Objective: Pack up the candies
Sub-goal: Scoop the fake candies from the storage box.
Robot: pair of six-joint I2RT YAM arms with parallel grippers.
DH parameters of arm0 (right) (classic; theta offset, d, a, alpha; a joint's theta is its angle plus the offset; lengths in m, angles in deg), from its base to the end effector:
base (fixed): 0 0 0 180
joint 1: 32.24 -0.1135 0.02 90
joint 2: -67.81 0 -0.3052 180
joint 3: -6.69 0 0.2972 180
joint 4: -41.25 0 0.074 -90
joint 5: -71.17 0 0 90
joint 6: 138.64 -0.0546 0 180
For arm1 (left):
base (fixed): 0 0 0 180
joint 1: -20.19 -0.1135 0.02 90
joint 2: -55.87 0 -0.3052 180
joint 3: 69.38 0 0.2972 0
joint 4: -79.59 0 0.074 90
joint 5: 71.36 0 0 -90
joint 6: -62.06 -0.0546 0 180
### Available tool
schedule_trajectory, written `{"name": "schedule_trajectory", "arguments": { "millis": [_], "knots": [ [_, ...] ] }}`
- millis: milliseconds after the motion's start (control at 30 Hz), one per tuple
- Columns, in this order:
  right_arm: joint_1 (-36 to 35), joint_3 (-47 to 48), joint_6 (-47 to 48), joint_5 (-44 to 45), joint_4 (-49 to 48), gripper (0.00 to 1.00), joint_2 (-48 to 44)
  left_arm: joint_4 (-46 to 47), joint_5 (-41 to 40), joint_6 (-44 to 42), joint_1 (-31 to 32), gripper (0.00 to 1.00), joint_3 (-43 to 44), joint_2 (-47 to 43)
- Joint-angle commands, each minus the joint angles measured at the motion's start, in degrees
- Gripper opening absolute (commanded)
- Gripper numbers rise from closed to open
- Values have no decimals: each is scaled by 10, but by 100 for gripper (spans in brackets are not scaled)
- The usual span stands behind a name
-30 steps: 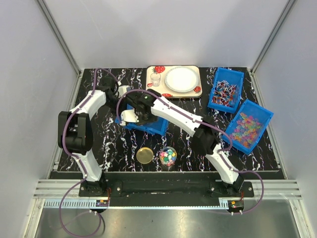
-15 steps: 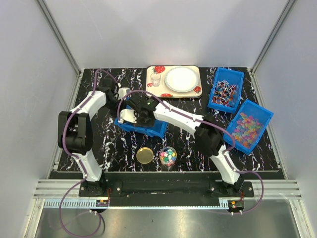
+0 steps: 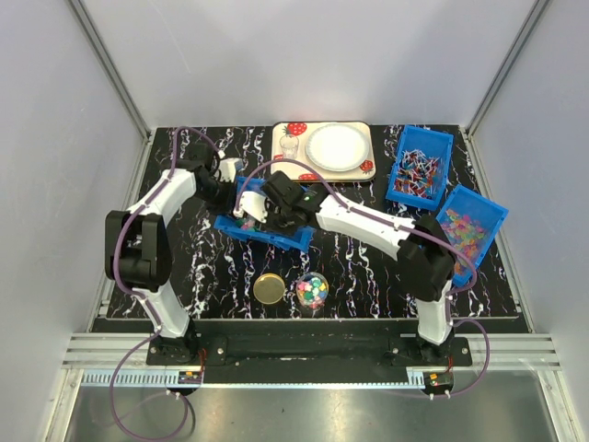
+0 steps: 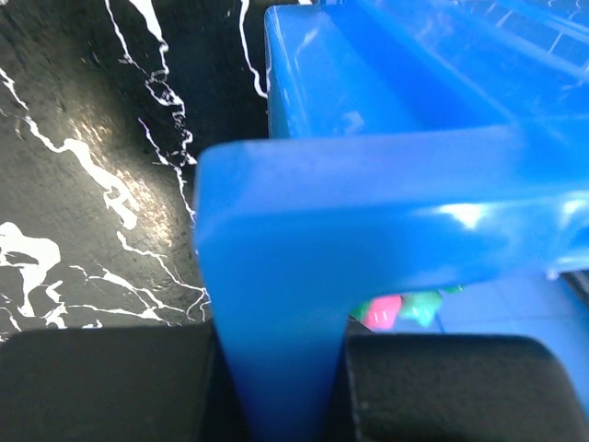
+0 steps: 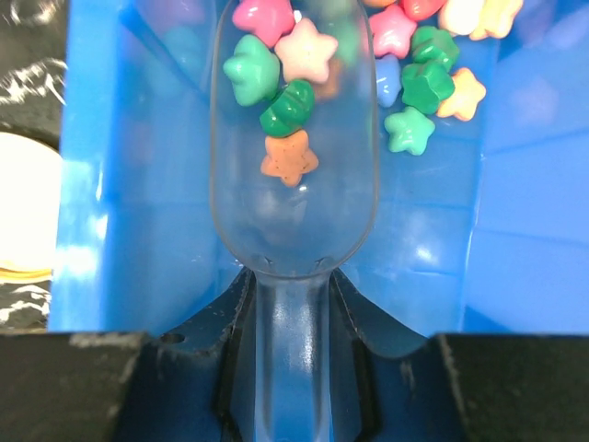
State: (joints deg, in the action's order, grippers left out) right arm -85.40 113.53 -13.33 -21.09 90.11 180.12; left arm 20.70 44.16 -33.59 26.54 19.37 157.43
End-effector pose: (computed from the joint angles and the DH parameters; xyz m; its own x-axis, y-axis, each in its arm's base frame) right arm 0.3021 0.4068 0.2631 0.0727 -0.8662 -0.4944 -0.9454 0.0981 -0.3109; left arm 0.4046 -0.0687 0.2296 -0.9160 0.1913 -0.3527 0.3260 0.8673 -0.3761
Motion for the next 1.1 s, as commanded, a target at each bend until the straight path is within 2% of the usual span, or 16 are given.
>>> {"name": "schedule_trajectory", "arguments": {
  "millis": [0, 633, 1067],
  "knots": [
    [11, -25, -44, -63, -94, 0, -60, 42, 48, 15, 0, 0, 17, -36],
    [44, -79, -82, -85, -141, 0, -137, 44, 45, 14, 0, 0, 15, -36],
    [83, -161, -96, -117, -179, 0, -200, 46, 45, 15, 0, 0, 14, -38]
  ]
}}
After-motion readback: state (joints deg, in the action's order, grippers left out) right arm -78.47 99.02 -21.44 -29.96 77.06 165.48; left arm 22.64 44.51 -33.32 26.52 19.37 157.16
